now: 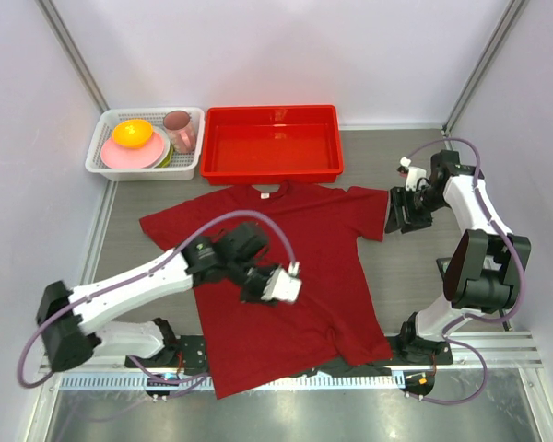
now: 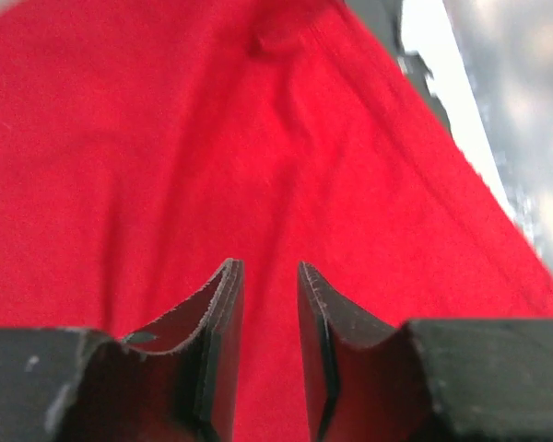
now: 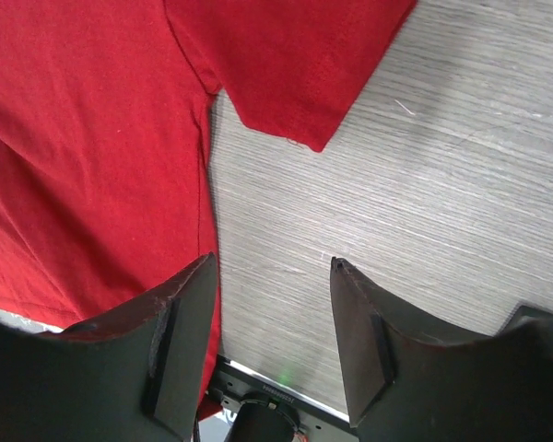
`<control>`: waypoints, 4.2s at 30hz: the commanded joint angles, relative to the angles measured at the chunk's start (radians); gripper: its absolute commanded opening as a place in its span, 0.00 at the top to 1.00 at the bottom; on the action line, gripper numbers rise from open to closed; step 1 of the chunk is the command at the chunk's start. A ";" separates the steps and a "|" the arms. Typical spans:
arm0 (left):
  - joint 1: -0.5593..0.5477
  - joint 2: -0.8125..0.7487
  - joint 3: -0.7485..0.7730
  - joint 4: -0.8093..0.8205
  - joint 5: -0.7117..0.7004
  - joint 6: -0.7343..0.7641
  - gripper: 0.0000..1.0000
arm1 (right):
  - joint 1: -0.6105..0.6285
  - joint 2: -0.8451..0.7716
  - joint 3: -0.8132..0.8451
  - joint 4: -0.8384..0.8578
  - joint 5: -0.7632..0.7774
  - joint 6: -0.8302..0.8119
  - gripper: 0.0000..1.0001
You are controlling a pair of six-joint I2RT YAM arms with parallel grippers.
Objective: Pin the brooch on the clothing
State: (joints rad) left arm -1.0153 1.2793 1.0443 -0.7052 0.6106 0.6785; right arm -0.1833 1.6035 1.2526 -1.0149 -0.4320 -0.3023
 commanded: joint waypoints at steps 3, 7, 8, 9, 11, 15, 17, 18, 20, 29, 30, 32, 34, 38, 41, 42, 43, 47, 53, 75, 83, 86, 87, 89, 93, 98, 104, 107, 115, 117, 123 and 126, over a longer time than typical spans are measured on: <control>0.093 -0.109 -0.210 -0.246 -0.195 0.153 0.73 | 0.057 -0.063 -0.012 -0.010 0.006 -0.052 0.43; 0.118 -0.130 -0.292 -0.228 -0.234 0.171 0.76 | 0.088 -0.065 -0.025 -0.010 0.016 -0.044 0.43; 0.118 -0.124 -0.318 -0.171 -0.303 0.159 0.76 | 0.097 -0.062 -0.030 -0.010 0.019 -0.043 0.43; 0.118 -0.083 -0.346 -0.154 -0.340 0.153 0.76 | 0.099 -0.054 -0.030 -0.007 0.024 -0.041 0.43; 0.119 -0.029 -0.351 -0.152 -0.402 0.151 0.79 | 0.099 -0.047 -0.030 -0.005 0.027 -0.040 0.44; 0.118 0.022 -0.368 -0.143 -0.405 0.134 0.79 | 0.099 -0.036 -0.032 -0.001 0.036 -0.040 0.44; 0.107 0.005 -0.389 -0.181 -0.394 0.223 0.81 | 0.099 -0.036 -0.032 -0.001 0.048 -0.043 0.44; 0.101 -0.007 -0.404 -0.197 -0.399 0.258 0.82 | 0.099 -0.036 -0.032 -0.001 0.055 -0.044 0.44; 0.090 -0.044 -0.431 -0.227 -0.406 0.325 0.85 | 0.099 -0.034 -0.030 -0.001 0.065 -0.050 0.44; 0.083 -0.046 -0.363 -0.407 -0.439 0.620 0.88 | 0.099 -0.017 -0.012 -0.013 0.081 -0.069 0.44; 0.083 -0.060 -0.348 -0.398 -0.419 0.574 0.88 | 0.099 -0.016 -0.010 -0.014 0.082 -0.072 0.44; 0.083 -0.055 -0.290 -0.366 -0.332 0.497 0.87 | 0.099 -0.014 -0.004 -0.024 0.084 -0.080 0.45; 0.084 -0.035 -0.195 -0.309 -0.273 0.349 0.85 | 0.100 -0.019 -0.008 -0.025 0.082 -0.080 0.45; 0.041 0.015 -0.179 -0.091 -0.308 0.129 0.81 | 0.099 -0.022 -0.036 -0.011 0.079 -0.075 0.45; -0.014 0.070 -0.225 0.031 -0.357 0.076 0.82 | 0.100 -0.016 -0.032 -0.010 0.079 -0.074 0.45; -0.038 0.089 -0.234 0.051 -0.391 0.072 0.83 | 0.099 -0.016 -0.028 -0.011 0.081 -0.074 0.45; -0.051 0.121 -0.253 0.076 -0.406 0.070 0.83 | 0.099 -0.013 -0.024 -0.011 0.082 -0.074 0.45; -0.097 0.187 -0.302 0.099 -0.453 0.104 0.85 | 0.099 -0.001 -0.002 -0.014 0.082 -0.072 0.45; -0.204 0.088 -0.449 0.016 -0.431 0.306 0.87 | 0.099 0.001 0.001 -0.025 0.099 -0.087 0.45; -0.230 0.081 -0.196 0.010 -0.318 0.147 0.78 | 0.117 0.030 -0.005 -0.034 0.039 -0.101 0.45; -0.230 0.236 -0.231 0.151 -0.408 0.046 0.70 | 0.168 -0.001 -0.033 -0.028 0.021 -0.098 0.45; -0.236 0.244 -0.250 0.129 -0.367 0.108 0.73 | 0.173 0.004 -0.025 -0.034 0.021 -0.104 0.45; -0.244 0.217 -0.266 0.095 -0.342 0.142 0.74 | 0.173 0.003 -0.024 -0.037 0.024 -0.107 0.45; -0.270 0.175 -0.323 0.053 -0.316 0.268 0.77 | 0.173 -0.002 -0.024 -0.042 0.027 -0.124 0.45; -0.273 0.092 -0.366 -0.101 -0.258 0.421 0.81 | 0.174 -0.019 -0.027 -0.053 0.027 -0.156 0.46; -0.214 0.020 -0.288 -0.093 -0.239 0.305 0.64 | 0.183 -0.068 -0.013 -0.051 -0.045 -0.190 0.45; 0.210 0.029 -0.025 -0.039 -0.008 -0.143 0.44 | 0.309 -0.209 -0.013 0.021 -0.158 -0.178 0.44; 0.425 0.043 0.065 -0.005 0.066 -0.354 0.44 | 0.444 -0.312 -0.061 0.105 -0.201 -0.118 0.43; 0.806 0.026 0.056 0.069 0.049 -0.715 0.44 | 0.879 -0.416 -0.216 0.386 -0.206 0.036 0.41; 0.837 0.026 0.054 0.049 0.049 -0.749 0.44 | 0.979 -0.395 -0.220 0.398 -0.144 -0.022 0.41; 0.921 0.009 0.049 -0.060 0.021 -0.778 0.43 | 1.286 -0.191 -0.153 0.372 0.105 -0.107 0.43; 0.957 0.005 0.077 -0.183 0.040 -0.684 0.43 | 1.302 -0.158 -0.159 0.263 0.137 -0.156 0.47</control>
State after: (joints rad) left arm -0.1062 1.3170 1.1007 -0.7322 0.6224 -0.0456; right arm 1.0920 1.4193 1.0706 -0.6670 -0.4263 -0.3790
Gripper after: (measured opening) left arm 0.569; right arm 0.553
